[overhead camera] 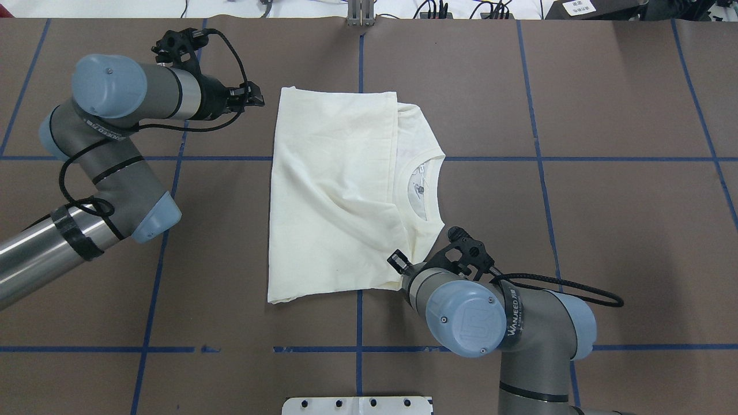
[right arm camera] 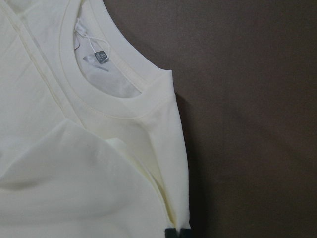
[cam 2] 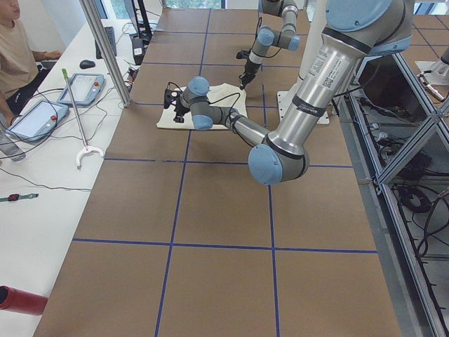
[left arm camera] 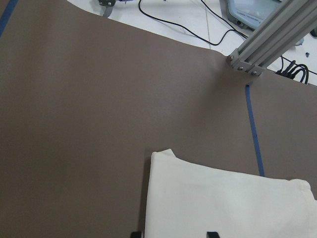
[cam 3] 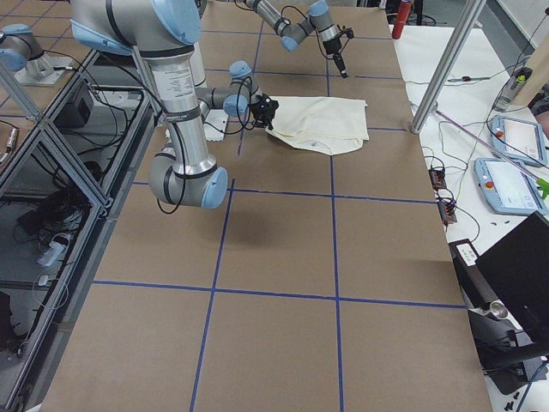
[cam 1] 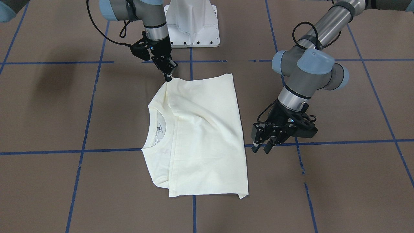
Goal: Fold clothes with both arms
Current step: 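Move the left gripper to the shirt corner nearest the robot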
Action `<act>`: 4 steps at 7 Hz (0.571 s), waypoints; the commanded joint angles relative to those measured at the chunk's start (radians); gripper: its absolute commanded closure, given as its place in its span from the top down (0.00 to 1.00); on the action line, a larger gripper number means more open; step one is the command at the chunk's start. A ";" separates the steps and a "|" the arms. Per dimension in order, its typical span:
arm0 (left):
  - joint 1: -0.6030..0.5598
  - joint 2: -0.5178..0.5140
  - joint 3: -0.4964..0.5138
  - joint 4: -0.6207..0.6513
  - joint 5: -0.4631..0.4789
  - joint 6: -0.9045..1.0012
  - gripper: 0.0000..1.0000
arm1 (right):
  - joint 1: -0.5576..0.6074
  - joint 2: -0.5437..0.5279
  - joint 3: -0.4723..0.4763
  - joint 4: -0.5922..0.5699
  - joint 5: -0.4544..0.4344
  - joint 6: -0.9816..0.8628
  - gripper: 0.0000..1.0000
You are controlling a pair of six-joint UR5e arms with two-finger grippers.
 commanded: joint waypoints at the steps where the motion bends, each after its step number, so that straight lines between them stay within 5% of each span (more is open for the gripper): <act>1: 0.108 0.168 -0.220 0.005 0.008 -0.253 0.54 | 0.003 -0.034 0.043 -0.001 0.017 -0.002 0.00; 2: 0.184 0.256 -0.338 0.017 0.011 -0.366 0.57 | 0.003 -0.049 0.061 0.000 0.039 -0.008 0.00; 4: 0.395 0.285 -0.503 0.256 0.112 -0.540 0.62 | 0.001 -0.065 0.067 0.000 0.062 -0.018 0.00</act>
